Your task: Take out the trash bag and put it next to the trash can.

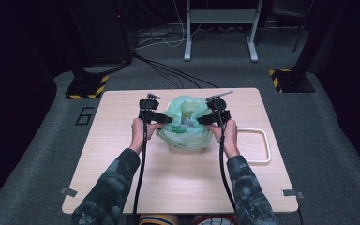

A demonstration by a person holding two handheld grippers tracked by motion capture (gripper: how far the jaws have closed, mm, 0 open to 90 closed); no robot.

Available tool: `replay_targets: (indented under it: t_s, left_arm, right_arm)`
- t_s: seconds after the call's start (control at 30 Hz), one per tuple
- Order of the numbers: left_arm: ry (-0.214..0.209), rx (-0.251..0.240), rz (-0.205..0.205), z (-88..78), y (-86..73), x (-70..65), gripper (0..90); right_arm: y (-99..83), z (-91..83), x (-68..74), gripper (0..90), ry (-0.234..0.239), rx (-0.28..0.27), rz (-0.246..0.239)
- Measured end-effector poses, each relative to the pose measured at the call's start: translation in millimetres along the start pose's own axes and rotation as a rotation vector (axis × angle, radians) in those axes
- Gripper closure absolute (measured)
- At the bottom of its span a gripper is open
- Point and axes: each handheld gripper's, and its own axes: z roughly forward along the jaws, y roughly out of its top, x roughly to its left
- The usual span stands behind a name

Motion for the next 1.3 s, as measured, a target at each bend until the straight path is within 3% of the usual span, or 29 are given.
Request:
replay_targets:
  t_s: [0.23,0.33,0.57,0.73,1.03,1.3]
  left_arm:
    - [-0.044,0.018,-0.013,5.5,-3.6,1.2,31.0]
    - [-0.074,0.010,-0.017,5.3,-4.7,1.3,37.0]
    - [-0.087,-0.011,0.011,2.4,-6.7,-5.5,56.1]
    - [-0.057,-0.079,0.006,-4.5,-6.4,-9.0,65.4]
    - [0.003,-0.160,0.054,-18.1,-4.1,-18.8,72.1]
    - [0.032,-0.217,0.083,-28.1,-3.0,-21.0,79.7]
  right_arm:
    - [-3.6,9.6,-1.9,35.4,-0.002,0.040,0.012]
    - [-5.1,10.6,-2.9,41.6,0.006,0.039,0.010]
    - [-8.4,7.9,-4.3,58.4,0.007,0.018,0.003]
    - [-7.9,-0.7,-4.3,64.1,-0.008,-0.025,-0.004]
    - [-4.5,-17.1,1.0,71.5,-0.060,-0.103,-0.032]
    - [-1.7,-30.4,1.4,82.7,-0.048,-0.154,-0.045]
